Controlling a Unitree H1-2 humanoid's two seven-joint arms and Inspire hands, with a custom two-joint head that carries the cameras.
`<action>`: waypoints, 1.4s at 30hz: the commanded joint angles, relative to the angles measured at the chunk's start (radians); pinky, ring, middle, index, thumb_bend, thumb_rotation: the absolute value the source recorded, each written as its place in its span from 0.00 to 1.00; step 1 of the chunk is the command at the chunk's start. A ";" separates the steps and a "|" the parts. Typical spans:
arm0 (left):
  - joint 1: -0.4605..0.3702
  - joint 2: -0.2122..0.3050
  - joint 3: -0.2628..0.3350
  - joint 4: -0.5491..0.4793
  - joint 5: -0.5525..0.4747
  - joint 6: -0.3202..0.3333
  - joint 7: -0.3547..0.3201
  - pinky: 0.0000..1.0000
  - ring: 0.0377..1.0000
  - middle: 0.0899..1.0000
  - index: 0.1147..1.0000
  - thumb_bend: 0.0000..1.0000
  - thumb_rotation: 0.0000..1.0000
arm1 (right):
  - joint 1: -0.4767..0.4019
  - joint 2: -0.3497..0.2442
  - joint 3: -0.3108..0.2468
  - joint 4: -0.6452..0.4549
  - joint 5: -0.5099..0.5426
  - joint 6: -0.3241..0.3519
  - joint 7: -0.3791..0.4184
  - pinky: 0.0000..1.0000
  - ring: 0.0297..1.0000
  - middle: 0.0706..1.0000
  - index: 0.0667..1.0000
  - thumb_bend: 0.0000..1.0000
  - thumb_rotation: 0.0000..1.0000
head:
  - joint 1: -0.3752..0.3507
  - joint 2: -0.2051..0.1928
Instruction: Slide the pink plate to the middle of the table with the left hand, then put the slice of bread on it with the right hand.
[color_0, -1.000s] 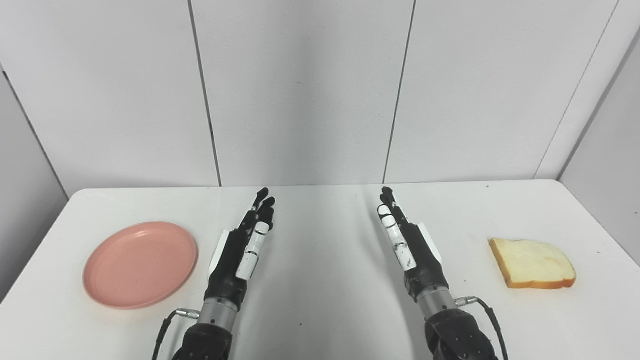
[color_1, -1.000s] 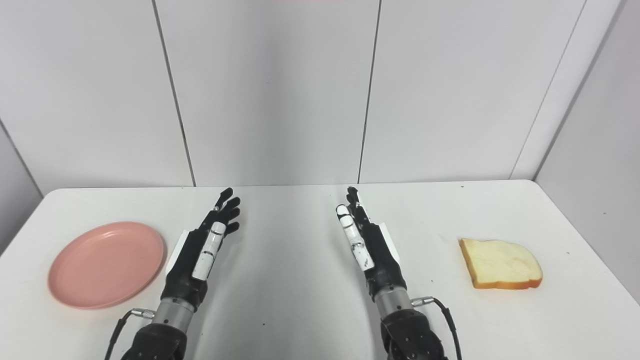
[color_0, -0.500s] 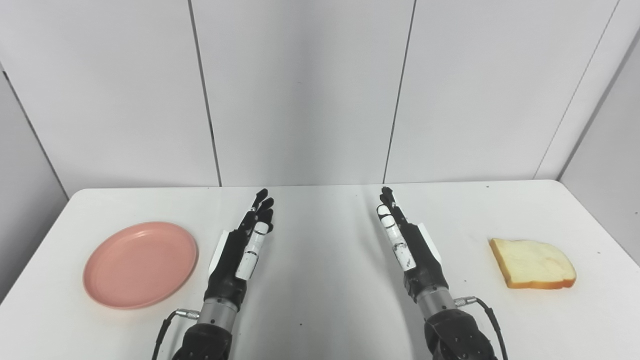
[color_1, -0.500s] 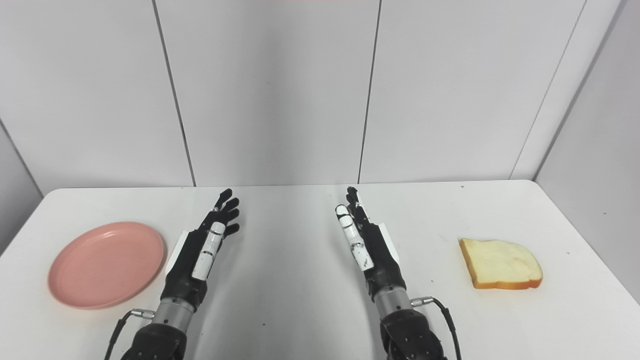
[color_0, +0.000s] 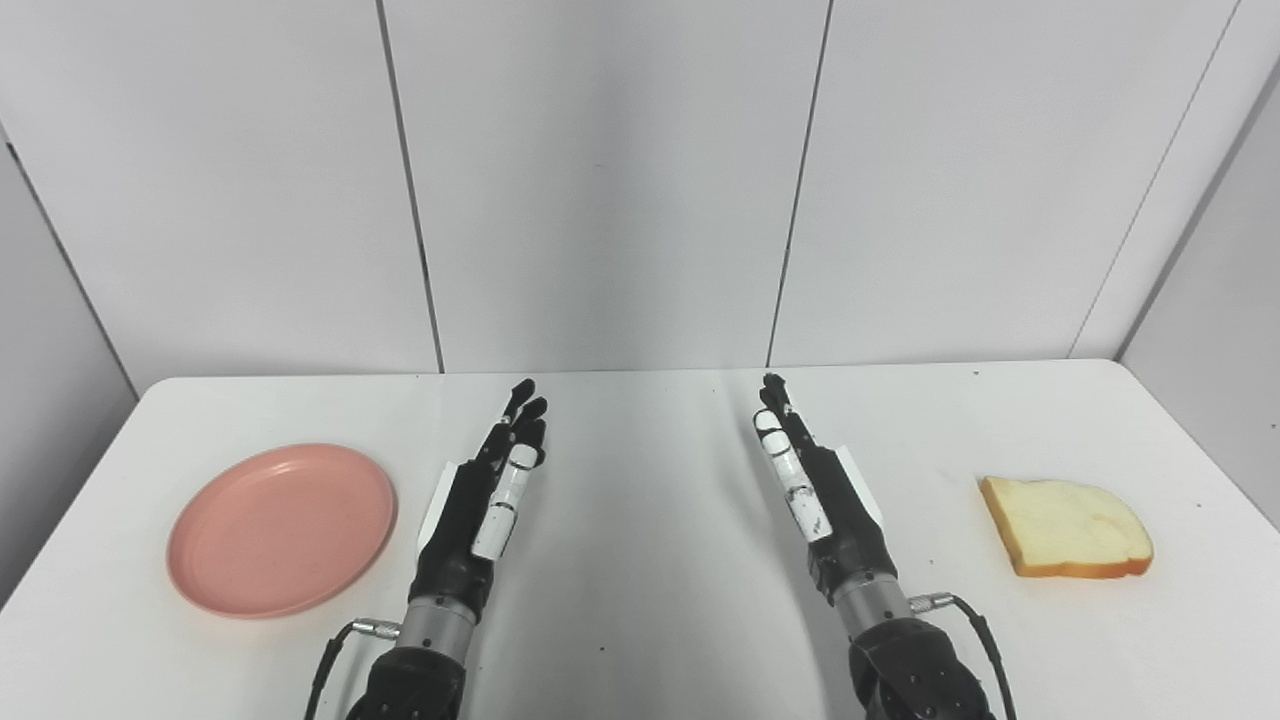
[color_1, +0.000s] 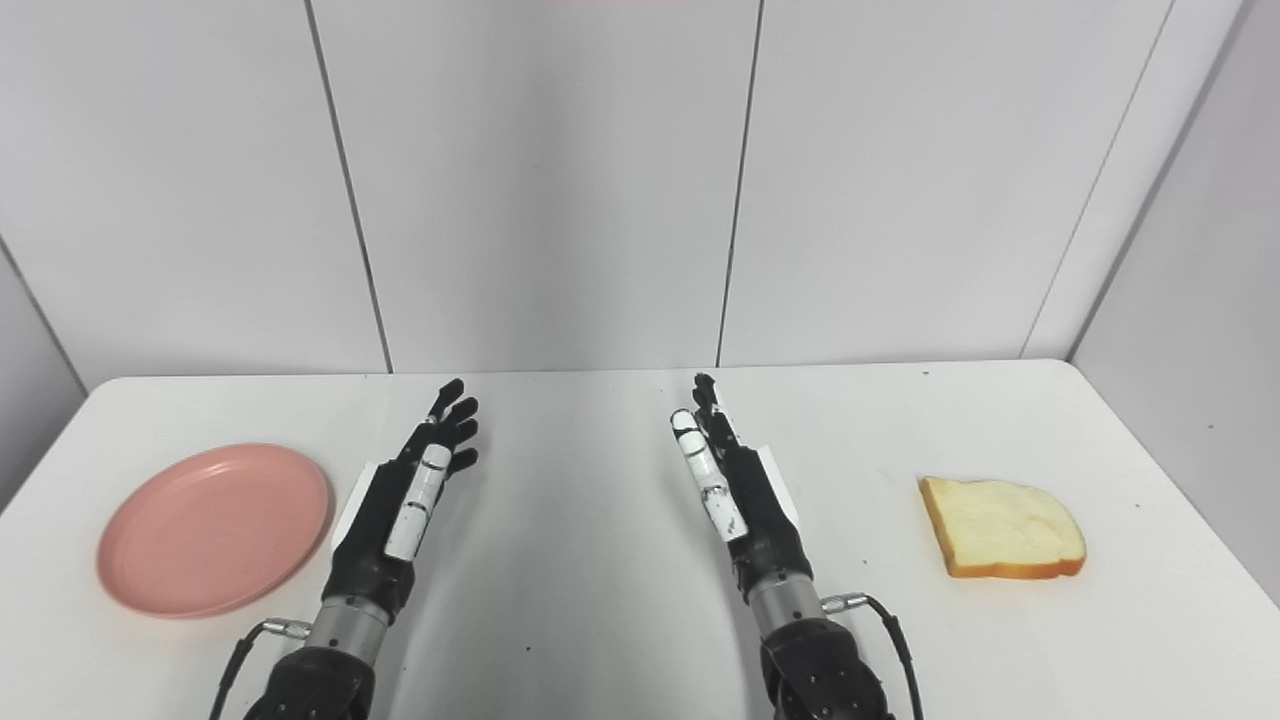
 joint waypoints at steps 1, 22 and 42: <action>-0.028 0.006 -0.007 -0.034 0.012 -0.003 -0.007 0.93 0.96 0.96 0.96 0.56 1.00 | -0.019 0.002 0.000 -0.032 -0.004 -0.031 -0.004 0.99 1.00 1.00 1.00 0.22 1.00 | 0.000 0.001; -0.022 0.034 -0.035 -0.072 0.025 0.045 -0.048 1.00 1.00 1.00 1.00 0.55 1.00 | -0.020 0.002 0.001 -0.031 -0.015 -0.034 -0.004 0.99 1.00 1.00 1.00 0.22 1.00 | 0.000 0.003; -0.026 0.031 -0.031 -0.056 0.011 0.033 -0.050 0.99 1.00 1.00 1.00 0.56 1.00 | -0.017 0.002 0.002 -0.034 -0.015 -0.035 -0.002 0.98 1.00 1.00 1.00 0.22 1.00 | 0.000 0.002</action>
